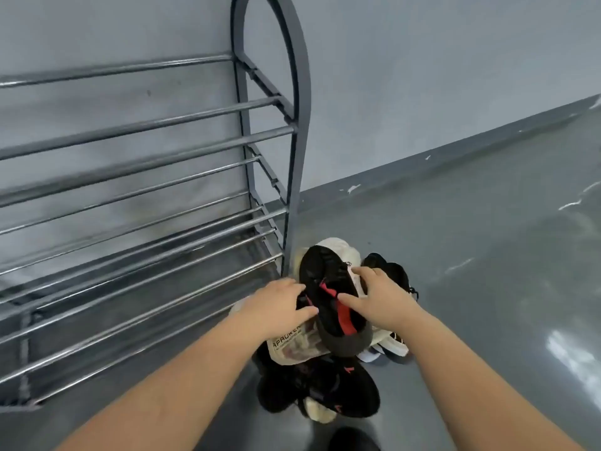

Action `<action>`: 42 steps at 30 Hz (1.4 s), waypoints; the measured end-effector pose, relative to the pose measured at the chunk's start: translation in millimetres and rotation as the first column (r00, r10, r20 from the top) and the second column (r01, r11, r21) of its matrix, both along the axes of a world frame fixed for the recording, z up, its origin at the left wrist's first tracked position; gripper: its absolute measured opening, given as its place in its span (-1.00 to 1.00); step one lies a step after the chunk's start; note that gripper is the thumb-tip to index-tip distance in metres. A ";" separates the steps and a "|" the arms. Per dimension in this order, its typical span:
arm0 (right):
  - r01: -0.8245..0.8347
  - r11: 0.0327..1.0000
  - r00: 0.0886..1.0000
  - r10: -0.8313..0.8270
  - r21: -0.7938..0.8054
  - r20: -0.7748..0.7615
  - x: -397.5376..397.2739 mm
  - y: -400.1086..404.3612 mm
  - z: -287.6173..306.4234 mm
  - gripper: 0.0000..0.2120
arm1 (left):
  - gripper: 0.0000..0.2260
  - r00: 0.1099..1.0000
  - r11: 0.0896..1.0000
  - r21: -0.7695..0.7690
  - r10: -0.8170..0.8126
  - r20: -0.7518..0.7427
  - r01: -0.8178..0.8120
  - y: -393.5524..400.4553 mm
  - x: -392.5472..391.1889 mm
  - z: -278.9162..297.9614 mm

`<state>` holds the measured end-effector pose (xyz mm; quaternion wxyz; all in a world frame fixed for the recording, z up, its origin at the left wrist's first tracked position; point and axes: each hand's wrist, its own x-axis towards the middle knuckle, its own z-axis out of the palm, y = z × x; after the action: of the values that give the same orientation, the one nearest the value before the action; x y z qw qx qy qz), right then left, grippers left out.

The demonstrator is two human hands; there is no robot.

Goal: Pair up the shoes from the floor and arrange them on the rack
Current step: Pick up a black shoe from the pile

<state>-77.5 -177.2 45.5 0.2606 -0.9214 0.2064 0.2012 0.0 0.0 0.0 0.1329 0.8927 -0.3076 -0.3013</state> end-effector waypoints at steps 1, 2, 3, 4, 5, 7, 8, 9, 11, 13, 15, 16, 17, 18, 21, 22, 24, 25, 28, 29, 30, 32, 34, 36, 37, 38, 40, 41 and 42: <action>0.009 1.000 1.000 -0.009 0.012 -0.018 2.8 -3.5 -4.0 -0.31 | -0.43 0.998 0.999 -0.009 0.046 -0.051 -0.046 -4.3 1.5 -8.1; 0.013 1.000 0.999 -0.012 0.028 -0.042 5.2 -7.4 -6.7 -0.30 | -0.45 0.991 0.996 -0.002 0.087 -0.105 -0.088 -7.5 2.7 -15.1; 0.019 0.999 0.997 -0.016 0.045 -0.075 5.5 -10.1 -9.8 -0.31 | -0.49 0.979 0.992 0.006 0.124 -0.164 -0.124 -10.7 2.5 -24.5; 0.031 0.997 0.993 -0.023 0.068 -0.117 5.5 -11.4 -11.4 -0.32 | -0.53 0.960 0.986 0.000 0.161 -0.230 -0.165 -13.0 2.1 -28.9; 0.050 0.993 0.989 -0.035 0.103 -0.143 6.5 -13.2 -16.4 -0.35 | -0.58 0.934 0.975 -0.022 0.204 -0.292 -0.220 -16.4 1.2 -36.7; 0.067 0.986 0.984 -0.040 0.152 -0.171 7.0 -14.4 -23.9 -0.44 | -0.66 0.887 0.950 -0.060 0.263 -0.380 -0.308 -22.5 -4.8 -42.6; 0.058 0.986 0.984 -0.030 0.158 -0.173 8.6 -15.1 -24.3 -0.49 | -0.66 0.885 0.941 -0.077 0.280 -0.373 -0.330 -24.9 -6.8 -44.5; 0.062 0.985 0.984 -0.032 0.164 -0.177 10.0 -16.7 -25.5 -0.52 | -0.65 0.875 0.928 -0.100 0.297 -0.381 -0.359 -26.3 -9.3 -45.2; 0.126 0.976 0.976 -0.090 0.176 -0.199 12.4 -19.3 -23.9 -0.48 | -0.65 0.844 0.899 -0.117 0.343 -0.412 -0.422 -26.5 -14.2 -44.8; 0.204 0.956 0.960 -0.153 0.210 -0.235 11.2 -20.6 -23.0 -0.47 | -0.70 0.813 0.872 -0.135 0.368 -0.450 -0.470 -23.6 -17.5 -37.5; 0.244 0.924 0.945 -0.158 0.295 -0.286 5.9 -20.2 -22.0 -0.60 | -0.73 0.788 0.848 -0.151 0.386 -0.480 -0.508 -18.0 -18.6 -26.6; 0.284 0.886 0.933 -0.166 0.367 -0.320 2.2 -18.5 -19.0 -0.67 | -0.74 0.788 0.842 -0.162 0.389 -0.478 -0.514 -14.6 -19.5 -20.8; 0.335 0.834 0.917 -0.180 0.439 -0.357 -2.2 -15.1 -14.1 -0.72 | -0.75 0.795 0.842 -0.181 0.378 -0.474 -0.508 -10.1 -21.0 -16.7; 0.365 0.794 0.905 -0.180 0.487 -0.384 -6.9 -10.9 -8.1 -0.73 | -0.75 0.797 0.842 -0.185 0.376 -0.472 -0.506 -4.4 -23.8 -12.2; 0.395 0.725 0.910 -0.222 0.565 -0.351 -19.3 2.8 4.7 -0.65 | -0.75 0.740 0.776 -0.207 0.430 -0.517 -0.596 18.4 -38.5 3.6; 0.396 0.717 0.915 -0.254 0.573 -0.314 -23.0 10.0 7.9 -0.66 | -0.76 0.692 0.728 -0.216 0.453 -0.562 -0.651 26.9 -43.8 7.3; 0.400 0.695 0.916 -0.311 0.598 -0.252 -31.3 29.9 14.7 -0.73 | -0.79 0.603 0.643 -0.221 0.466 -0.648 -0.734 44.2 -58.3 21.6; 0.406 0.663 0.913 -0.326 0.629 -0.245 -35.9 42.6 19.2 -0.76 | -0.77 0.580 0.619 -0.228 0.456 -0.675 -0.752 53.4 -65.6 28.2; 0.377 0.603 0.924 -0.300 0.703 -0.238 -49.3 80.5 34.9 -0.81 | -0.74 0.567 0.571 -0.279 0.420 -0.709 -0.772 85.1 -84.3 45.6; 0.355 0.607 0.933 -0.274 0.711 -0.233 -52.5 90.7 39.4 -0.80 | -0.74 0.572 0.554 -0.297 0.429 -0.699 -0.778 97.0 -89.8 48.7; 0.335 0.608 0.942 -0.248 0.720 -0.228 -55.0 99.8 43.1 -0.82 | -0.75 0.578 0.542 -0.308 0.445 -0.684 -0.782 109.1 -94.1 52.8; 0.306 0.586 0.951 -0.221 0.750 -0.216 -59.1 118.5 49.2 -0.90 | -0.78 0.584 0.517 -0.330 0.470 -0.662 -0.790 131.9 -104.0 63.0; 0.281 0.548 0.959 -0.194 0.788 -0.207 -63.0 139.3 52.7 -0.93 | -0.78 0.572 0.481 -0.343 0.492 -0.656 -0.807 156.0 -115.3 74.8; 0.236 0.506 0.971 -0.158 0.830 -0.180 -67.3 161.5 51.2 -0.95 | -0.76 0.561 0.455 -0.348 0.514 -0.649 -0.820 181.3 -126.0 85.1; 0.205 0.490 0.978 -0.139 0.847 -0.157 -70.6 172.7 50.1 -0.93 | -0.75 0.553 0.444 -0.346 0.527 -0.646 -0.827 195.4 -130.1 86.4; 0.178 0.477 0.983 -0.132 0.860 -0.130 -73.1 183.8 46.9 -0.90 | -0.76 0.540 0.428 -0.342 0.537 -0.648 -0.837 209.6 -134.8 89.8; 0.152 0.448 0.985 -0.141 0.881 -0.098 -81.4 207.0 41.8 -0.88 | -0.77 0.507 0.389 -0.334 0.546 -0.667 -0.858 235.4 -143.1 94.8; 0.153 0.428 0.984 -0.150 0.891 -0.097 -85.5 218.1 38.6 -0.89 | -0.77 0.495 0.379 -0.328 0.549 -0.673 -0.866 245.4 -146.4 95.6; 0.155 0.419 0.983 -0.154 0.895 -0.098 -89.3 228.8 35.0 -0.89 | -0.76 0.487 0.375 -0.320 0.551 -0.678 -0.870 254.4 -150.4 97.0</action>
<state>-166.8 51.5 80.6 0.7272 -0.6186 0.1516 0.2558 -150.4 254.4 97.0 0.6128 0.7306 0.0855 -0.2889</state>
